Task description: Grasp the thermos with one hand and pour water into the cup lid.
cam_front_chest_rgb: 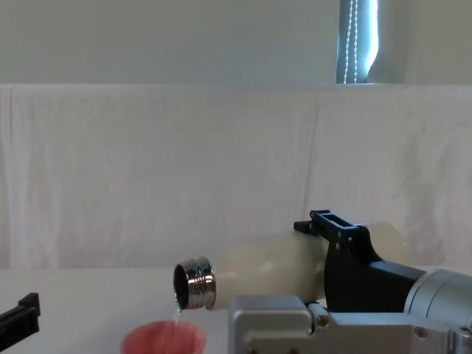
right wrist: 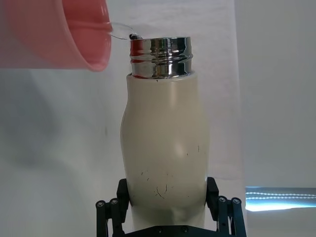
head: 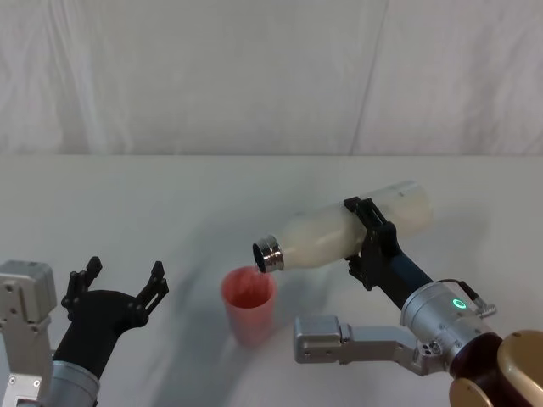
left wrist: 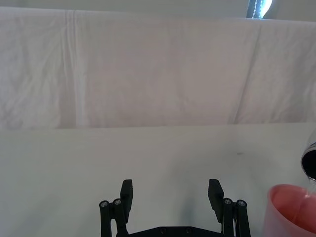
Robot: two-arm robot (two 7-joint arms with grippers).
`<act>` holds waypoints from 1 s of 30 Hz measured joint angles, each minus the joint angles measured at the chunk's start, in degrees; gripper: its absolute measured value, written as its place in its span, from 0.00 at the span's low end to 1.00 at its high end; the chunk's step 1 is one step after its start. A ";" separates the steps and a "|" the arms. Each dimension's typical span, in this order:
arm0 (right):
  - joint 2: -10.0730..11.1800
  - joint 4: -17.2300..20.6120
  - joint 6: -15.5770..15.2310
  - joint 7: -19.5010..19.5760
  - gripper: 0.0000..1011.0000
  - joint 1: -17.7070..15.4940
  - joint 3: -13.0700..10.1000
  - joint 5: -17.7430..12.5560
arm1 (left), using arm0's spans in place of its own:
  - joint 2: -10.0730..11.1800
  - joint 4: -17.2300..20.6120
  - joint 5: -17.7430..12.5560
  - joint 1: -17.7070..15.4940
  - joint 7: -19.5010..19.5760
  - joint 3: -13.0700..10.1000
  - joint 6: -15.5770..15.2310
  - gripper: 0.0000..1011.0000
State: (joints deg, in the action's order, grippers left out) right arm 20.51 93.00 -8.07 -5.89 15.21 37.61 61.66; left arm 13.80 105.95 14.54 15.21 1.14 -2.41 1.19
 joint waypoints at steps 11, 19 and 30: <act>0.09 0.44 -0.09 -0.18 0.94 -0.06 0.03 0.06 | 0.00 0.00 0.00 0.00 0.00 0.00 0.00 0.99; 0.08 0.44 -0.07 -0.26 0.94 -0.10 0.04 0.05 | 0.00 0.00 0.00 0.00 0.00 0.00 0.00 0.99; -0.06 0.35 -0.05 -0.15 0.94 -0.25 -0.03 -0.14 | 0.00 0.00 0.00 0.00 0.00 0.00 0.00 0.99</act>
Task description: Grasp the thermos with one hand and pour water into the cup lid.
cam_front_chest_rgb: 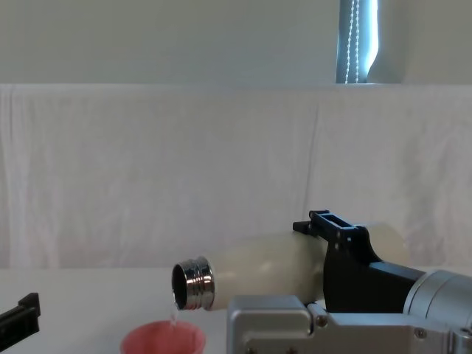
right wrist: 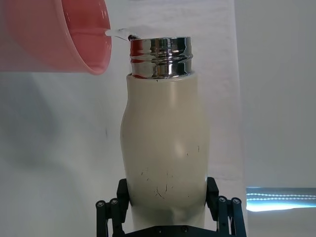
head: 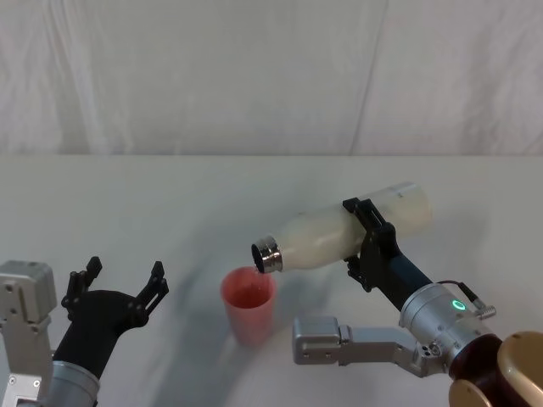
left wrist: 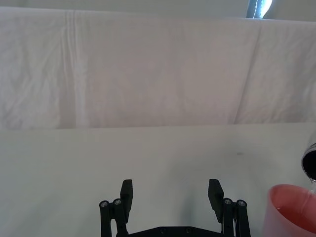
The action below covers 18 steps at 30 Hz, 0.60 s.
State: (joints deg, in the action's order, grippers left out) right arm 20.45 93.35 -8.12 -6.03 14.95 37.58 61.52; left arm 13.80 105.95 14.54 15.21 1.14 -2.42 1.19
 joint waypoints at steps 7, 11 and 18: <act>-0.47 -0.16 0.51 0.76 0.94 -0.57 -0.66 -1.58 | 0.00 0.00 0.00 0.00 0.00 0.00 0.00 0.99; -1.25 -0.39 1.31 1.60 0.94 -1.27 -1.76 -3.87 | 0.00 0.00 0.00 0.00 0.00 0.00 0.00 0.99; -2.65 -0.70 2.82 2.96 0.94 -2.65 -3.52 -7.88 | 0.00 0.00 0.00 0.00 0.00 0.00 0.00 0.99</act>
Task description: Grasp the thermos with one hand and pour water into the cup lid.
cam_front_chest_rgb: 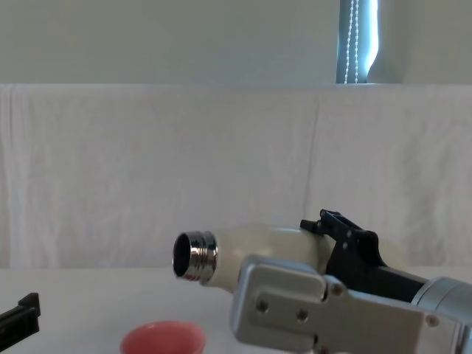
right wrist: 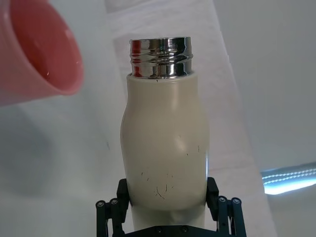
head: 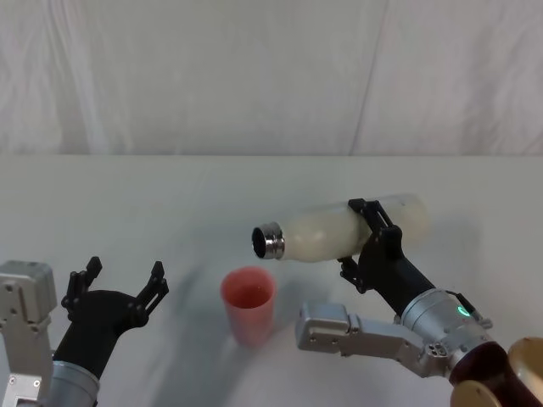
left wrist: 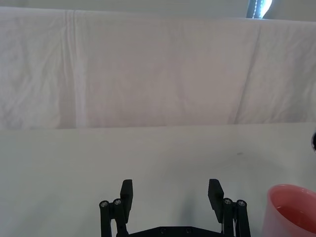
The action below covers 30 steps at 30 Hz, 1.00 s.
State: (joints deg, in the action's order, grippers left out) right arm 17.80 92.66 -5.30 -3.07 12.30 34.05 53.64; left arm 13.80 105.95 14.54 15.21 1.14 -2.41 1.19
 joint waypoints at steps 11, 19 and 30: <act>-2.82 0.78 2.32 1.49 0.94 -2.88 -3.63 -7.46 | 0.00 0.00 0.00 0.00 0.00 0.00 0.00 0.99; -5.22 1.85 4.52 0.82 0.94 -4.84 -6.56 -14.95 | 0.00 0.00 0.00 0.00 0.00 0.00 0.00 0.99; -9.59 3.10 6.69 -4.28 0.94 -7.44 -12.80 -31.87 | 0.00 0.00 0.00 0.00 0.00 0.00 0.00 0.99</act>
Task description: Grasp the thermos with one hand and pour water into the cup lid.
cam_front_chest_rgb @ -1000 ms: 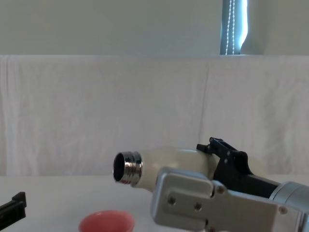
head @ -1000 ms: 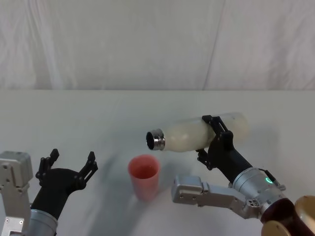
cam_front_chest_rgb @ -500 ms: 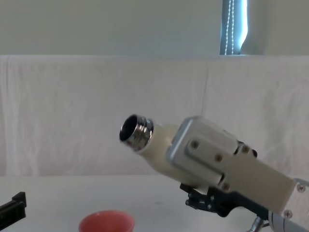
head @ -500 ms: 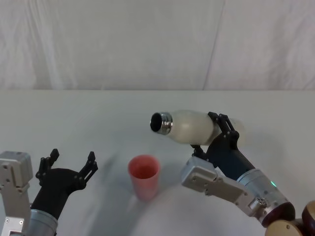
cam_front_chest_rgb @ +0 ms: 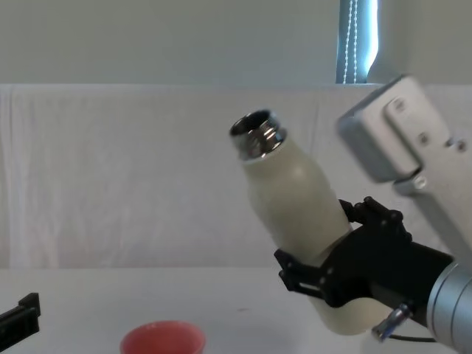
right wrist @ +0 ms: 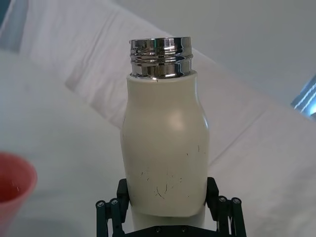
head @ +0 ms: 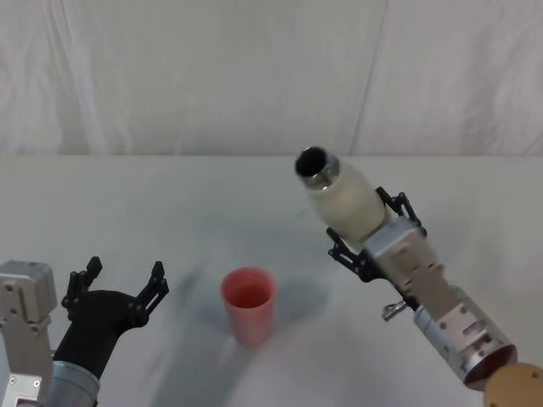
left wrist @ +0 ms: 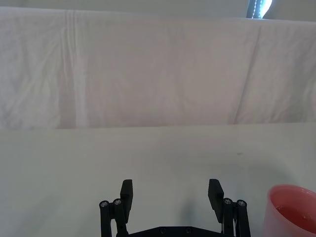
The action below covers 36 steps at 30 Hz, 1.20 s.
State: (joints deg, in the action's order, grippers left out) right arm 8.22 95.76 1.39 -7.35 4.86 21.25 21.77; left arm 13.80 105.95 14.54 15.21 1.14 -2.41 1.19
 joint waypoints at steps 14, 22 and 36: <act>-3.30 0.14 -2.41 -7.72 0.94 -0.87 -5.14 -20.95 | 0.00 0.00 0.00 0.00 0.00 0.00 0.00 0.99; -4.02 -0.41 -5.83 -8.81 0.94 -0.67 -6.17 -27.35 | 0.00 0.00 0.00 0.00 0.00 0.00 0.00 0.99; -2.45 -0.83 -7.09 -7.42 0.94 0.12 -5.10 -29.81 | 0.00 0.00 0.00 0.00 0.00 0.00 0.00 0.99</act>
State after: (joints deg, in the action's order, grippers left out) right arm 5.77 94.93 -5.70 -14.77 4.98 16.16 -8.04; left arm 13.81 105.95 14.54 15.21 1.14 -2.42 1.19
